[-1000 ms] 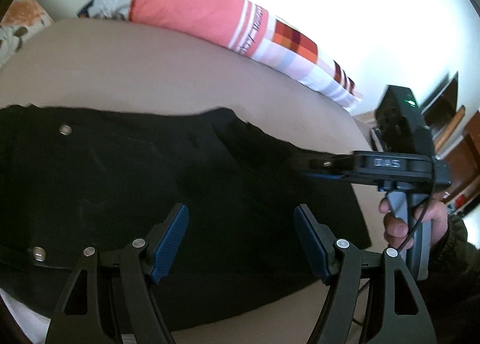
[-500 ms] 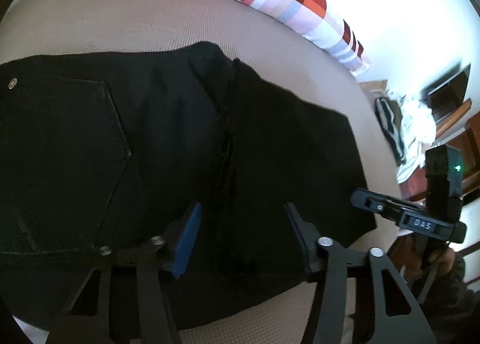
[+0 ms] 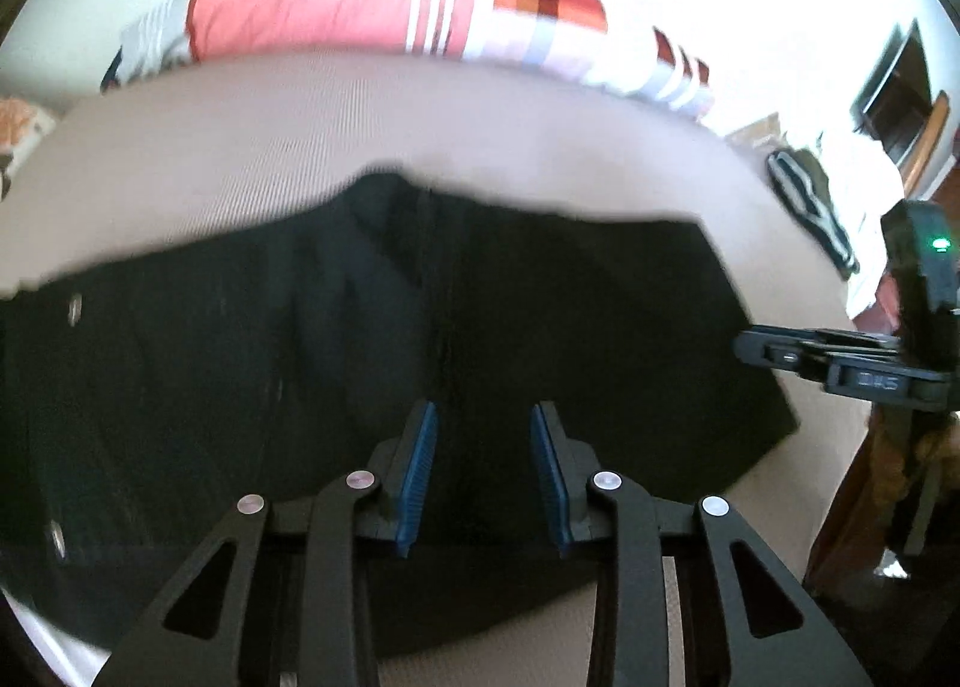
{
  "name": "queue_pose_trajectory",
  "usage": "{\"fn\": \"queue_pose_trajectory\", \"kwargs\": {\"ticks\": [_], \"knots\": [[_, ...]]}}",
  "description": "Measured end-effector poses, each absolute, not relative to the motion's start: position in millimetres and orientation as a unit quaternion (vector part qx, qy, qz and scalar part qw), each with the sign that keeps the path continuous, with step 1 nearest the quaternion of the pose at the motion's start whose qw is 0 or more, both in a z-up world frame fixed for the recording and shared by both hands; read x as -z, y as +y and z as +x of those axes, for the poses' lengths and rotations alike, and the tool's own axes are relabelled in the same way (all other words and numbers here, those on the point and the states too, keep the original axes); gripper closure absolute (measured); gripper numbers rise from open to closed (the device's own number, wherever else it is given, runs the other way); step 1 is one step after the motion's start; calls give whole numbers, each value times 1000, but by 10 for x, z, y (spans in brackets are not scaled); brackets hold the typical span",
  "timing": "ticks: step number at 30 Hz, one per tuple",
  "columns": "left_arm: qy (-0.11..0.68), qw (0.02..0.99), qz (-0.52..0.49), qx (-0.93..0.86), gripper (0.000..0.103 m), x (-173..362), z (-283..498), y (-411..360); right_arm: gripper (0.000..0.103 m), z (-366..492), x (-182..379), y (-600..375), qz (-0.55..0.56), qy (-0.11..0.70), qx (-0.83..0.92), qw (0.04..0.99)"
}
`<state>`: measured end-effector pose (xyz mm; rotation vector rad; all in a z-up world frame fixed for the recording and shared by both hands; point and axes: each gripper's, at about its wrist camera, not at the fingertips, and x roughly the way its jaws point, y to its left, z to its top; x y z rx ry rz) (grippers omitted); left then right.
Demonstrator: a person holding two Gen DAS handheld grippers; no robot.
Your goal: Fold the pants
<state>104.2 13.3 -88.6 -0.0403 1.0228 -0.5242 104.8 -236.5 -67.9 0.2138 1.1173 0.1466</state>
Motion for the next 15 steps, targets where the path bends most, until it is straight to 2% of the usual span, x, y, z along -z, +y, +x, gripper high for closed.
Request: {"fn": "queue_pose_trajectory", "kwargs": {"ticks": [9, 15], "knots": [[476, 834, -29, 278, 68, 959, 1842, -209, 66, 1684, 699, -2588, 95, 506, -26, 857], [511, 820, -22, 258, 68, 1250, 2147, -275, 69, 1898, 875, -2598, 90, 517, -29, 851]]}}
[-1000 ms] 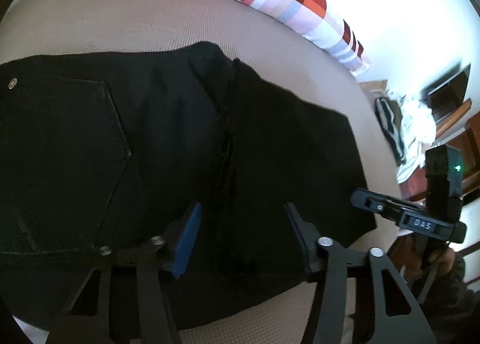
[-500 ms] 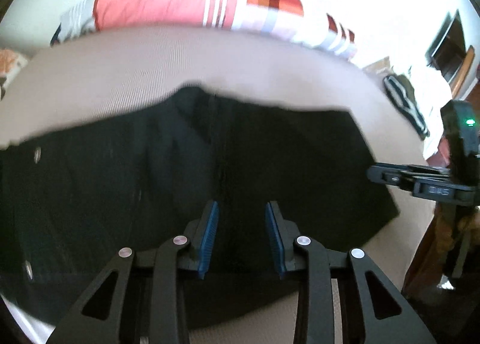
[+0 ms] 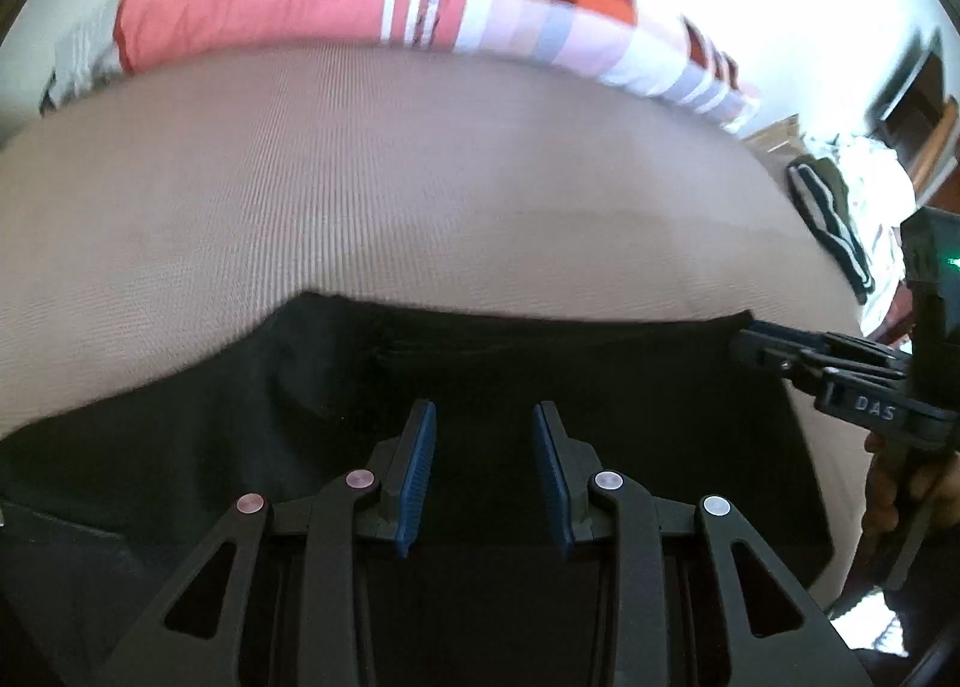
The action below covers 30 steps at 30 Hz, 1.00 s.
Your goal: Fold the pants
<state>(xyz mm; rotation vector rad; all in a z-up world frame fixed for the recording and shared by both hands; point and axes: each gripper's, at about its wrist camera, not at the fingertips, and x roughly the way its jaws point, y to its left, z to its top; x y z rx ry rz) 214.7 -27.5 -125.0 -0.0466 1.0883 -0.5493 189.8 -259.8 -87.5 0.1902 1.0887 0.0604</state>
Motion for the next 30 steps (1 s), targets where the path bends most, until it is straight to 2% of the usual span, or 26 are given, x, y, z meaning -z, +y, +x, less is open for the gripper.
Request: {"fn": "queue_pose_trajectory", "kwargs": {"ticks": [7, 15, 22, 26, 30], "knots": [[498, 826, -3, 263, 67, 1236, 2083, -281, 69, 1884, 885, -2543, 74, 510, -25, 857], [496, 831, -7, 251, 48, 1027, 1879, -77, 68, 1894, 865, -2534, 81, 513, -17, 855], [479, 853, 1, 206, 38, 707, 1577, 520, 65, 1813, 784, -2495, 86, 502, -9, 861], [469, 866, -9, 171, 34, 537, 1430, 998, 56, 1686, 690, -2348, 72, 491, -24, 868], [469, 872, -14, 137, 33, 435, 1339, 1385, 55, 1572, 638, -2152, 56, 492, -45, 868]]}}
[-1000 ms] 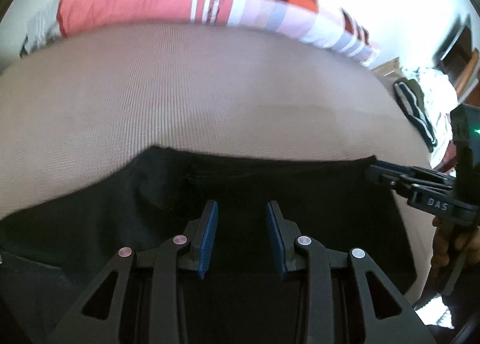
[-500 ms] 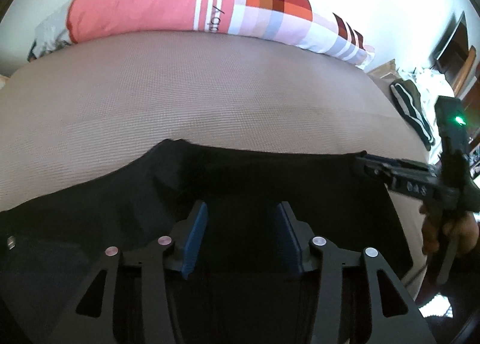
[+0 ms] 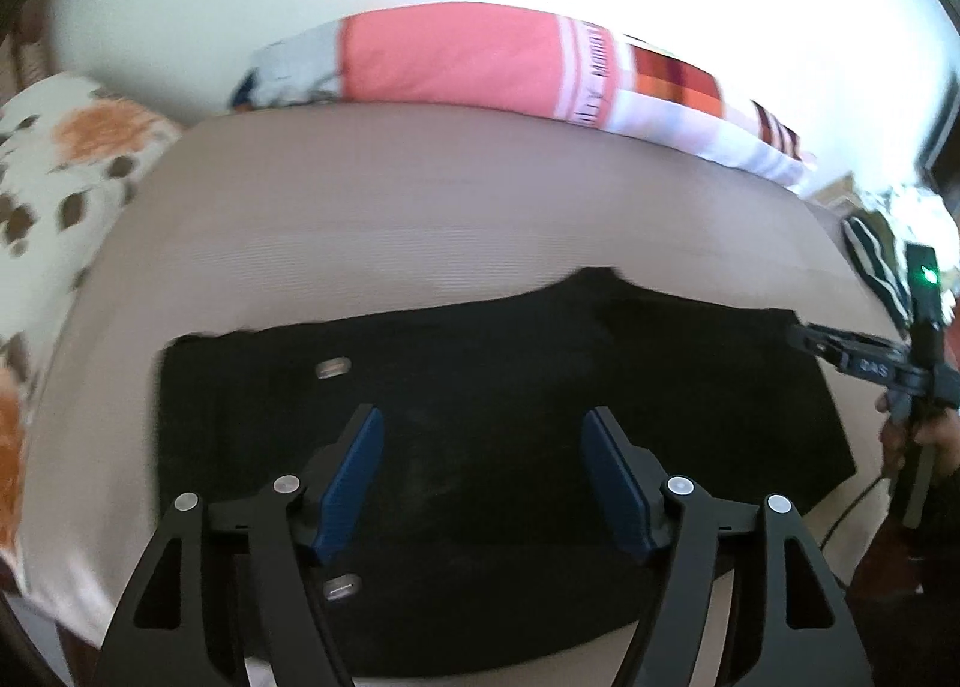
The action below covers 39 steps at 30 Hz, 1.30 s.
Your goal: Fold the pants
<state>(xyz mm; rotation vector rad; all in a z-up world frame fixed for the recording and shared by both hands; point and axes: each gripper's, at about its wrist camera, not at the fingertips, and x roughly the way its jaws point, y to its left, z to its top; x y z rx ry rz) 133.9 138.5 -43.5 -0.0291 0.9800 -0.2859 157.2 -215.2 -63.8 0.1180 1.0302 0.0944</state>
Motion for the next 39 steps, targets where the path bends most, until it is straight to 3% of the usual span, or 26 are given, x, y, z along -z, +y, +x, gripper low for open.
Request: {"fn": "queue_pose_trajectory", "kwargs": {"ticks": [14, 28, 39], "knots": [[480, 875, -8, 65, 33, 319, 1143, 2409, 55, 1325, 870, -1331, 42, 553, -129, 822], [503, 856, -85, 85, 28, 639, 1095, 2772, 53, 1204, 935, -587, 44, 577, -196, 791], [548, 806, -181, 132, 28, 1033, 1449, 3095, 52, 1323, 776, -619, 101, 554, -167, 809]]}}
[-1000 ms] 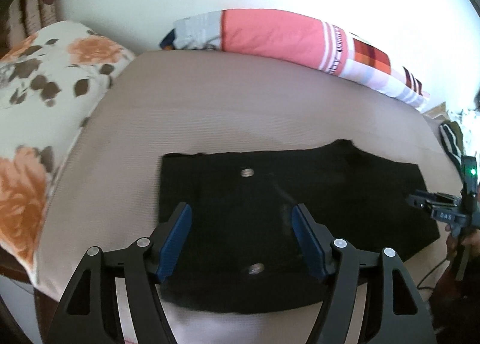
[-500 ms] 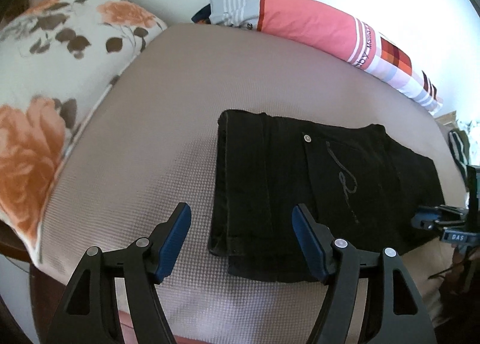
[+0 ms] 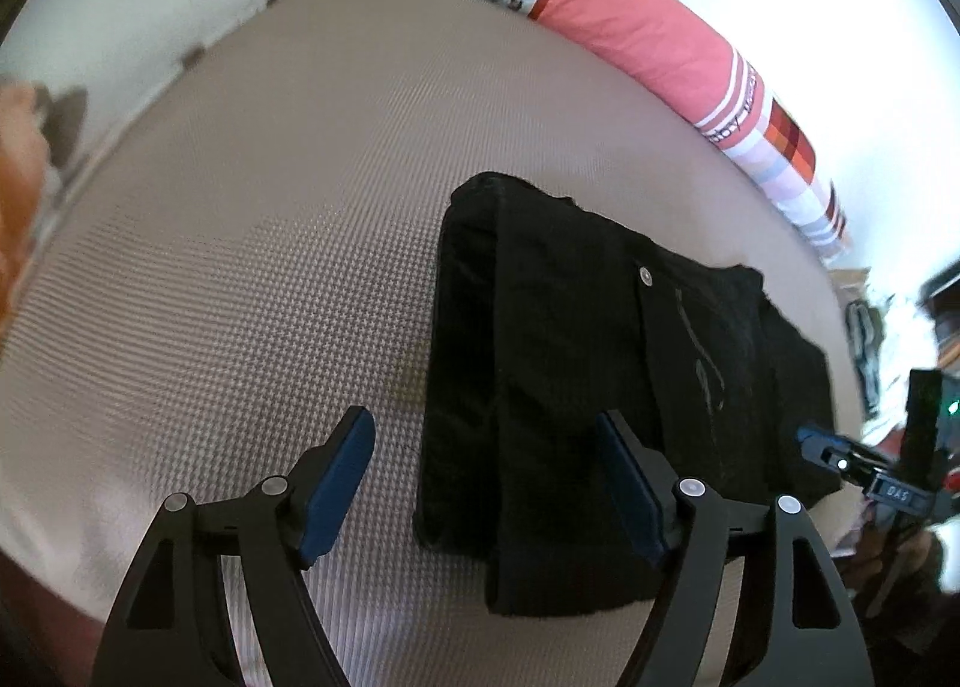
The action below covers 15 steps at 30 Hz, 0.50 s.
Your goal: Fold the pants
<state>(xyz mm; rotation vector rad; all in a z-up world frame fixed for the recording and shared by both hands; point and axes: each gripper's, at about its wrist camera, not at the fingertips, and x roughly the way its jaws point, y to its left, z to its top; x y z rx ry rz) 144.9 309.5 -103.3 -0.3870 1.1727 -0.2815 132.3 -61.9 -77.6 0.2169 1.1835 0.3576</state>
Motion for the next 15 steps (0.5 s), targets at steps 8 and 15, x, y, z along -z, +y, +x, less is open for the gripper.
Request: {"fn": "queue_pose_trajectory", "kwargs": {"ticks": [8, 15], "knots": [[605, 710, -264, 246, 28, 1220, 1798, 3242, 51, 1461, 588, -772, 122, 546, -123, 820], [602, 643, -345, 325, 28, 1380, 2014, 3420, 50, 1599, 455, -716, 129, 539, -98, 827]]}}
